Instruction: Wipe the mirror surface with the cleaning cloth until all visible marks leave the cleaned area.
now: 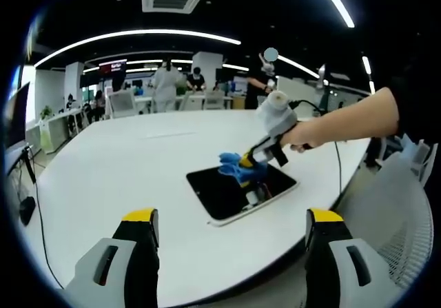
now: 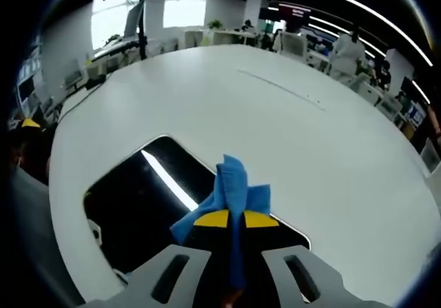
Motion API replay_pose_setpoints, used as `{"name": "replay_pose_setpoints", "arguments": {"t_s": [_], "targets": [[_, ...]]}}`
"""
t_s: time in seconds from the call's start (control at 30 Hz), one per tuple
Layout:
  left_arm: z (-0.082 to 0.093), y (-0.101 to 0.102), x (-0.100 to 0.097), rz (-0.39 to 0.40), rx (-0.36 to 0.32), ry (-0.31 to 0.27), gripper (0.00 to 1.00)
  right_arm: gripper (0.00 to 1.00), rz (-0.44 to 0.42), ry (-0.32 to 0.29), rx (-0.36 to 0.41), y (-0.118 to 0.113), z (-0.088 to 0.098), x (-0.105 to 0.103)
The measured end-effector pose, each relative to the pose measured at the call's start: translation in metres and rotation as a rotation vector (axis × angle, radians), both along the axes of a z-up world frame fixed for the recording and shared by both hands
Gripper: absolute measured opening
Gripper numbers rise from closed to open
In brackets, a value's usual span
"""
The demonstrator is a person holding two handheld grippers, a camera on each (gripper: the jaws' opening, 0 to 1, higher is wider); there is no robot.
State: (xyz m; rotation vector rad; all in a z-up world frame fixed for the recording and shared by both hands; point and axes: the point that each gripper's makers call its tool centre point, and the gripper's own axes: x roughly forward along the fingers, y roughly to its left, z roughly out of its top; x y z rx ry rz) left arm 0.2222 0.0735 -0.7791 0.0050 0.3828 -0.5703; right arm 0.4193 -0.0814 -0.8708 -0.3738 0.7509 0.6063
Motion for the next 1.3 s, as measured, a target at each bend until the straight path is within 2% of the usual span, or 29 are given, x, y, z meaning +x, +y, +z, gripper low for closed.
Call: {"name": "replay_pose_setpoints", "arguments": {"t_s": [0.1,0.57,0.87,1.0,1.3], "targets": [[0.000,0.000,0.000,0.001,-0.001,-0.002,0.87,0.00,-0.024,0.011,0.020,-0.001,-0.001,0.000],[0.001,0.001,0.001,0.005,-0.006,-0.009,0.87,0.00,-0.046,0.019,0.023,-0.002,-0.004,0.003],[0.002,0.001,0.001,0.004,-0.007,-0.012,0.87,0.00,-0.044,0.009,0.060,0.000,-0.004,-0.014],[0.001,0.001,0.001,0.006,-0.006,-0.012,0.87,0.00,-0.030,0.006,0.061,0.005,-0.001,-0.030],[0.002,0.002,0.001,0.008,-0.008,-0.014,0.87,0.00,0.002,0.007,0.055,0.010,0.001,-0.051]]}}
